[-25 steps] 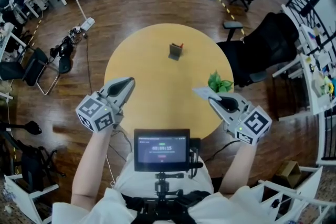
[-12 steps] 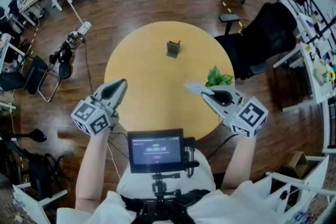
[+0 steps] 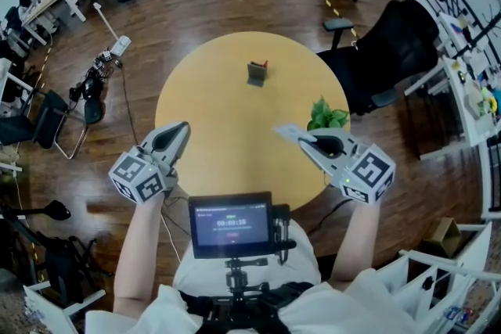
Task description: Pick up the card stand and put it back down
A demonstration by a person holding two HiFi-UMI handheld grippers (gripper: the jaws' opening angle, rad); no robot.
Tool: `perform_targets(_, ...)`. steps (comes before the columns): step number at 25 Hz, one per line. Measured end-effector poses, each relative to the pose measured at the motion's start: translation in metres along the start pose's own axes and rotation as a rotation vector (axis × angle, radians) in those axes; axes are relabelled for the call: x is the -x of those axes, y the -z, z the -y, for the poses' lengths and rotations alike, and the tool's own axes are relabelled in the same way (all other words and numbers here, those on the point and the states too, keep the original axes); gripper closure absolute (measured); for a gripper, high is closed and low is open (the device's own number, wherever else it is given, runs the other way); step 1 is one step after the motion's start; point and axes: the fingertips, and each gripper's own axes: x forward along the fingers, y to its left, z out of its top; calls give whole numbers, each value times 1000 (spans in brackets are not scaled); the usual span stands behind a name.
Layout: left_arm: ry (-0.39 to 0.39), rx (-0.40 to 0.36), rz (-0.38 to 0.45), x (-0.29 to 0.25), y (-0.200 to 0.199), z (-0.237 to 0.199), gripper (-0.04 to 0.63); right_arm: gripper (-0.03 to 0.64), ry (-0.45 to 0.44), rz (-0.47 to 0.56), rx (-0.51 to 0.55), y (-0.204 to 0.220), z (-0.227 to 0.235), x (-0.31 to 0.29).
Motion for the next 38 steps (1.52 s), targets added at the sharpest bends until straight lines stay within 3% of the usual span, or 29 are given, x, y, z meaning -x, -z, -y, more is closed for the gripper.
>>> perform_targets(15, 16, -4, -90, 1, 40, -27, 595, 586, 15, -71, -91, 38, 8, -38)
perform_targets(26, 9, 14, -127, -4, 64, -41, 595, 586, 104, -54, -192, 62, 26, -67)
perform_targets(38, 24, 28, -183, -22, 82, -45, 595, 586, 165, -126, -223, 98, 41, -70)
